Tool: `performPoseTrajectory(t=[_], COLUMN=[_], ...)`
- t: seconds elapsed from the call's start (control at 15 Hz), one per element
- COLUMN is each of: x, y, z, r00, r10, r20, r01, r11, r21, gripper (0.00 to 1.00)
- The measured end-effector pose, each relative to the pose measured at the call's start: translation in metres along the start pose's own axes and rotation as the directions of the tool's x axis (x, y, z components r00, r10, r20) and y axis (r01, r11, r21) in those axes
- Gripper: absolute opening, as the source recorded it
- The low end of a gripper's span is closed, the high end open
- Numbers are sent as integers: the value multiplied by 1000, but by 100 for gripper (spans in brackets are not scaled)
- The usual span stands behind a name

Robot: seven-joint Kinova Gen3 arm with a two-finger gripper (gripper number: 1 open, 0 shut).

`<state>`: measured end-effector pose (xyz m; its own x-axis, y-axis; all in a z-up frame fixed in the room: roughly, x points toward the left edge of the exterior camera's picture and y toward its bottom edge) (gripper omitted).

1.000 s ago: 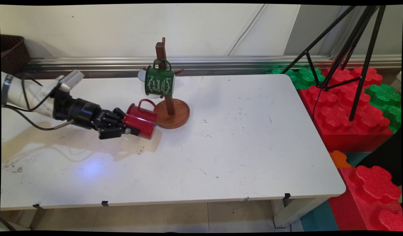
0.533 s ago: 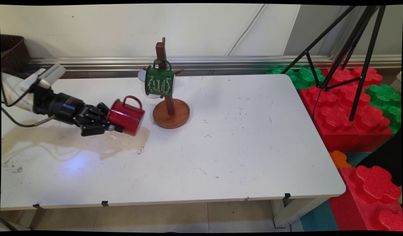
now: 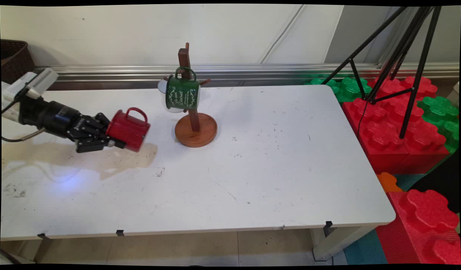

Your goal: Place the picked object on the table

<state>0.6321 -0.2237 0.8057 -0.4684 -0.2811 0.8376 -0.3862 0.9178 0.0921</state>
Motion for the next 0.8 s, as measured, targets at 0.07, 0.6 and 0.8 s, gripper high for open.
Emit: performPoseTrajectory(t=[0.07, 0.6, 0.8], x=[0, 3, 5], y=[0, 0, -1], z=[-3, -34, -40], r00=[1000, 978, 959], r10=[7, 126, 177], r20=[10, 164, 223], r01=[-7, -132, -187], r11=[1000, 991, 982], r21=[4, 26, 25], gripper=[0, 0, 0])
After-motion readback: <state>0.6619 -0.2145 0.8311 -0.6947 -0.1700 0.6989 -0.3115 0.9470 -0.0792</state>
